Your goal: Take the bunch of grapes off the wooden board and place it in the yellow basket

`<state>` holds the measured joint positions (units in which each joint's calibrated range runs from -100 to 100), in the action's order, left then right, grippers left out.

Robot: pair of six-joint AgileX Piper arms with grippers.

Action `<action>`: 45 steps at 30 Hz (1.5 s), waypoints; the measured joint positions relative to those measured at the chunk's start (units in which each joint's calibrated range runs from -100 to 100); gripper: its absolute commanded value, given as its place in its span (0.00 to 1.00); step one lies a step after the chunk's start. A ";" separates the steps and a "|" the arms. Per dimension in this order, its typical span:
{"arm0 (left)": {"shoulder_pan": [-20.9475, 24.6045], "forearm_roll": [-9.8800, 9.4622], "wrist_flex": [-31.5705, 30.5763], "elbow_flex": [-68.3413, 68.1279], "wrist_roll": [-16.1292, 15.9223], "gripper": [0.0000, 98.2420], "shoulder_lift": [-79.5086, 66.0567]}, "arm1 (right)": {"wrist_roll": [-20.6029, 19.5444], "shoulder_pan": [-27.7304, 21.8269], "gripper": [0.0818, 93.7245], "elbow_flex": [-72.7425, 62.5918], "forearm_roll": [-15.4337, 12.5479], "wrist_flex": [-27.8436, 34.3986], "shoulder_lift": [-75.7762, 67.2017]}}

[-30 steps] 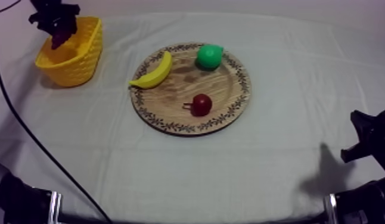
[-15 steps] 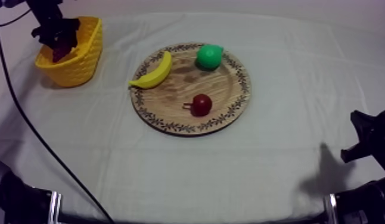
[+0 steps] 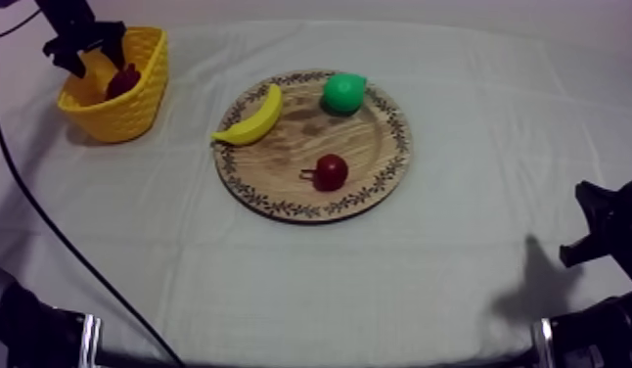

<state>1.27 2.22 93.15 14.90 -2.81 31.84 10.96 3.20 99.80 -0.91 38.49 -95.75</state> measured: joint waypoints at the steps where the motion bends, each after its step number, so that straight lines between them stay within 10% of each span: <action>1: 0.00 0.00 -0.01 -0.48 0.03 0.82 -0.55 | 0.00 0.00 0.00 0.00 0.00 0.00 0.00; 27: 0.45 0.06 -0.75 -18.68 1.33 0.80 -22.56 | 0.00 0.00 0.00 0.00 0.00 0.00 0.00; 45: 0.38 1.99 -14.17 -35.56 -4.02 0.80 -43.94 | 0.00 0.00 0.00 0.00 0.00 0.00 0.00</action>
<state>1.66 4.20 78.98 -20.66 -6.83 -12.11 10.96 3.20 99.80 -0.91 38.49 -95.75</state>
